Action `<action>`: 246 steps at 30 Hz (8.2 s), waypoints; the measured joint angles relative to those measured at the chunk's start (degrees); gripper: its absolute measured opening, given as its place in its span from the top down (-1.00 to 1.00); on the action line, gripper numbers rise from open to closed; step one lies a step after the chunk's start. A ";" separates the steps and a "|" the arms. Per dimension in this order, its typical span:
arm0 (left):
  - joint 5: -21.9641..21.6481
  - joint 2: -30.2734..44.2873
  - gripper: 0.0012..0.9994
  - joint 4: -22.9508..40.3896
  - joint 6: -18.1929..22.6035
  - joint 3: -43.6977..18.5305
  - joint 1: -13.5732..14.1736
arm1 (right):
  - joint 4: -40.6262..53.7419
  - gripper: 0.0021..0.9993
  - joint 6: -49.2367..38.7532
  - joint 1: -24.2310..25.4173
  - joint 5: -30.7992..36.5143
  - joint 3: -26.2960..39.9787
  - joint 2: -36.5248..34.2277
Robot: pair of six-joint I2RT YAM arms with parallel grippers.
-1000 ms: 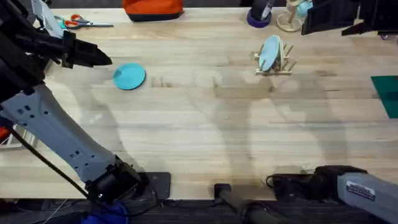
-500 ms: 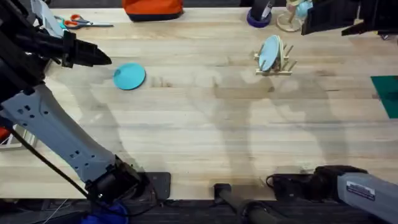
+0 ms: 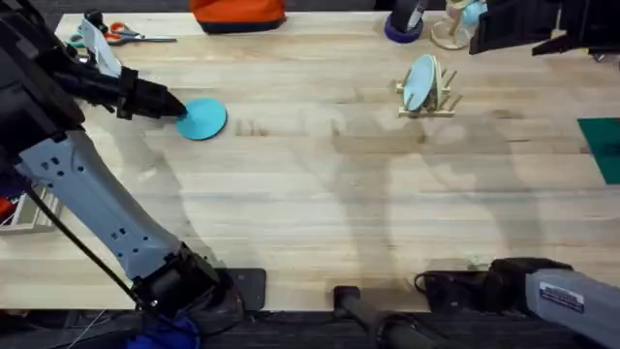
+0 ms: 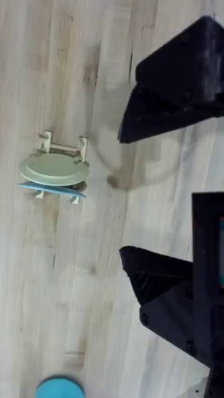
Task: Pick up the plates from the table one by one and place each into a slot on the dish rack.
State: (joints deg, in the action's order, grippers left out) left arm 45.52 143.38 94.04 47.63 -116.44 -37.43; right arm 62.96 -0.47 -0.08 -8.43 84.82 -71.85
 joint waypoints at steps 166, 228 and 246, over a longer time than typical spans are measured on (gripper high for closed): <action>3.56 3.27 0.92 -0.18 -0.47 0.00 -1.47 | -81.87 0.28 60.56 -48.89 -6.14 2.34 -59.63; 3.56 3.25 0.92 1.86 -0.67 -2.69 0.55 | -80.67 0.94 56.58 -46.74 -6.43 2.50 -59.64; -0.57 -20.92 0.92 1.00 -3.62 -3.52 0.68 | -59.71 0.94 36.32 -43.06 -14.10 17.71 -59.67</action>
State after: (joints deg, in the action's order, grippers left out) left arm 44.95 122.45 95.04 44.01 -119.96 -36.75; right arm 3.25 35.85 -43.13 -22.52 102.52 -131.52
